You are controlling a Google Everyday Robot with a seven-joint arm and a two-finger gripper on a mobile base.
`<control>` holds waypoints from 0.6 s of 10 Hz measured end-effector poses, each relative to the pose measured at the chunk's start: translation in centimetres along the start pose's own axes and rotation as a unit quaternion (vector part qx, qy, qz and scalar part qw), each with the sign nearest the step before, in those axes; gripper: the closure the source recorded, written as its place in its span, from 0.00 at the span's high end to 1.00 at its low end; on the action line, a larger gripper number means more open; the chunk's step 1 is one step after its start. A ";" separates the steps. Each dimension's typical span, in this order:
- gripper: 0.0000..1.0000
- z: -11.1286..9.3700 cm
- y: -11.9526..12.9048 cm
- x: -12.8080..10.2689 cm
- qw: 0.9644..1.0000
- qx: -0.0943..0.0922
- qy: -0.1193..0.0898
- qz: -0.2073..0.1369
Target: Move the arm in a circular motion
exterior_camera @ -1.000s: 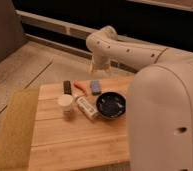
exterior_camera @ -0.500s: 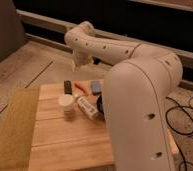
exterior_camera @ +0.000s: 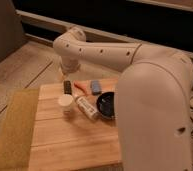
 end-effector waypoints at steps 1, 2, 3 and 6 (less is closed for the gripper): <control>0.65 -0.2 0.7 1.3 1.000 -0.001 0.003 -0.004; 0.65 -0.4 0.8 2.7 1.000 0.002 0.006 -0.003; 0.65 -0.7 -0.1 4.3 1.000 0.009 0.009 0.011; 0.65 -1.8 -7.2 6.4 0.994 0.066 0.005 0.092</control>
